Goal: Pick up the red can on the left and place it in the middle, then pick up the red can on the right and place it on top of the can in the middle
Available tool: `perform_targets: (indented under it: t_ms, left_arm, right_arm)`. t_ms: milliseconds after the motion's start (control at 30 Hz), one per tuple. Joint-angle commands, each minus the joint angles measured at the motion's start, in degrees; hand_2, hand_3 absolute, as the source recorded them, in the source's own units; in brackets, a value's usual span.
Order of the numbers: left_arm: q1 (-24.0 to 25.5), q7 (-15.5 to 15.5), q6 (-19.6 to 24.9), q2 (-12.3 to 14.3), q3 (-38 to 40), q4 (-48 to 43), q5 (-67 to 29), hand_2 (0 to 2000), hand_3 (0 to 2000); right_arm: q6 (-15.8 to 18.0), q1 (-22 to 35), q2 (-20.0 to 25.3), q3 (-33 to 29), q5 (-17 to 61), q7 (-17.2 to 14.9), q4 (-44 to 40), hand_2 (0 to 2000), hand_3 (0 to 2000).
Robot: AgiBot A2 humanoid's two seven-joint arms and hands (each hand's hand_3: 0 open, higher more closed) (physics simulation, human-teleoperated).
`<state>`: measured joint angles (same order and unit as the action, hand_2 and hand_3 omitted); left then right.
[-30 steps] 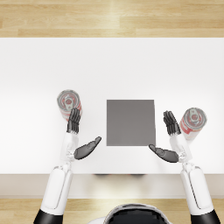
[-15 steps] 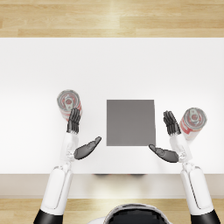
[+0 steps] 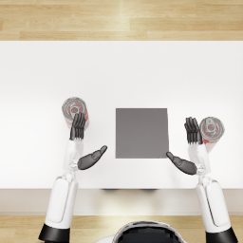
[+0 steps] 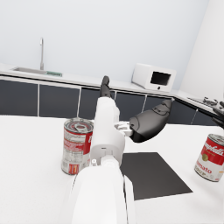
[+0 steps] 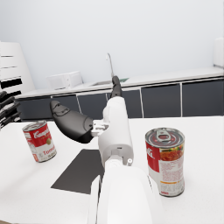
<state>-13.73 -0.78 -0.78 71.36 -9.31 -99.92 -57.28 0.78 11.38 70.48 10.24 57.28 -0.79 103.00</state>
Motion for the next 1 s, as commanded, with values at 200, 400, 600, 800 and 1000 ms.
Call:
perform_targets:
  t_ms: [200,400,600,800,1000]
  left_arm:
    - [-9.4,0.7,0.7,2.8,8.3,8.2,-12.7,0,0]
    - [-12.6,0.8,0.8,3.6,10.9,16.4,-22.6,0,0]
    - [-12.4,0.8,0.8,4.2,9.9,26.1,-24.1,0,0]
    - [-13.7,0.8,0.8,5.0,9.1,32.3,-24.3,0,0]
    - [-15.1,0.8,0.8,5.8,8.1,35.6,-24.3,0,0]
  right_arm:
    - [-0.7,0.3,0.9,-10.0,15.3,0.7,2.2,0,0]
    - [-0.8,-1.0,1.4,-16.6,23.1,0.8,2.9,0,0]
    - [-0.8,-3.0,2.1,-19.1,24.2,0.8,-3.1,0,0]
    - [-0.8,-3.1,2.7,-18.5,24.3,0.8,-9.4,0,0]
    - [-0.8,-1.8,3.2,-17.2,24.3,0.8,-16.6,0,0]
